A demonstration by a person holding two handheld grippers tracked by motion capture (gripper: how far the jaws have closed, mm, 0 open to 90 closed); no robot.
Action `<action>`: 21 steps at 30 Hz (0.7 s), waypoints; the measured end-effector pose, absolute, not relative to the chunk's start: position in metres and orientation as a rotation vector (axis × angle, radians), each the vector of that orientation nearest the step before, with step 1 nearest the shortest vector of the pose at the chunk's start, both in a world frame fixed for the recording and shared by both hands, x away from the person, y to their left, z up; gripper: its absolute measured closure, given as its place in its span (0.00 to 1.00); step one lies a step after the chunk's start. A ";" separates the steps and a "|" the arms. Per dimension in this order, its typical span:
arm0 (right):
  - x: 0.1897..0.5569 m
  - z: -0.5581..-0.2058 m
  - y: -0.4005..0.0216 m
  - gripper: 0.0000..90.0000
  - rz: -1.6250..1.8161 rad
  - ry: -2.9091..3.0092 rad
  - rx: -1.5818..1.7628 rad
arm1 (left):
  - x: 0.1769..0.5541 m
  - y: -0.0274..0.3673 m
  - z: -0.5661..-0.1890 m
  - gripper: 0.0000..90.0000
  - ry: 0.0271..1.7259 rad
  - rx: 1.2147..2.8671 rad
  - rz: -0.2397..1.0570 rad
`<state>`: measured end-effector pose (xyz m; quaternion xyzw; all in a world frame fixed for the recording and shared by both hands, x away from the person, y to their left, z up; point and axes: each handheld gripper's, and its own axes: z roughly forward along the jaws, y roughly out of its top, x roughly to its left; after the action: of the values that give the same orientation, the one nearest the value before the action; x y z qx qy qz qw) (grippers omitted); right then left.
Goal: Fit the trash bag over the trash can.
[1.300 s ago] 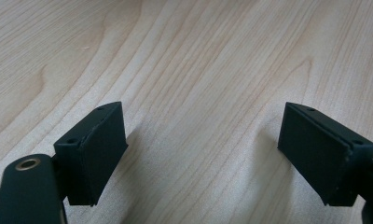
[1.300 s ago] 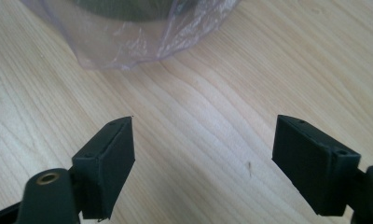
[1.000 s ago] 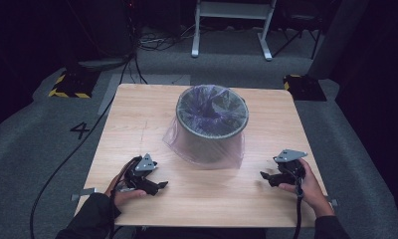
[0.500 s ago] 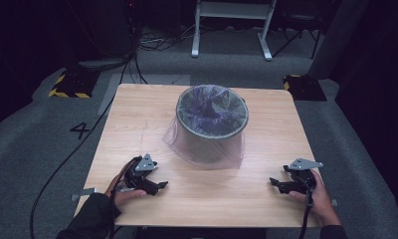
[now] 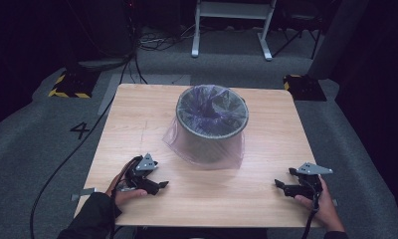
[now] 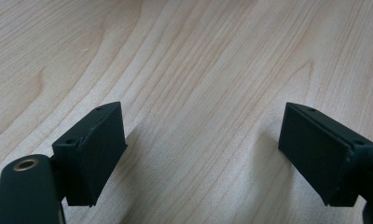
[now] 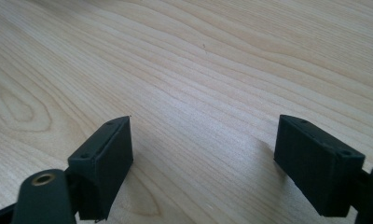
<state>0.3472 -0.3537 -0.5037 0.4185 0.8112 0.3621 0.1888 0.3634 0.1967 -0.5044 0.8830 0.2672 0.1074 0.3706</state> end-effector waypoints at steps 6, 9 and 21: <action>0.347 -0.504 -0.354 0.21 1.017 2.281 1.180 | 0.363 0.197 -0.504 0.16 0.689 2.263 0.279; 0.347 -0.504 -0.354 0.21 1.013 2.278 1.184 | 0.363 0.197 -0.504 0.16 0.687 2.265 0.279; 0.347 -0.504 -0.354 0.20 1.012 2.276 1.186 | 0.363 0.196 -0.504 0.16 0.687 2.263 0.275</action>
<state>0.3473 -0.3536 -0.5038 0.4220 0.8100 0.3600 0.1901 0.3631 0.1964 -0.5044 0.8826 0.2679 0.1072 0.3711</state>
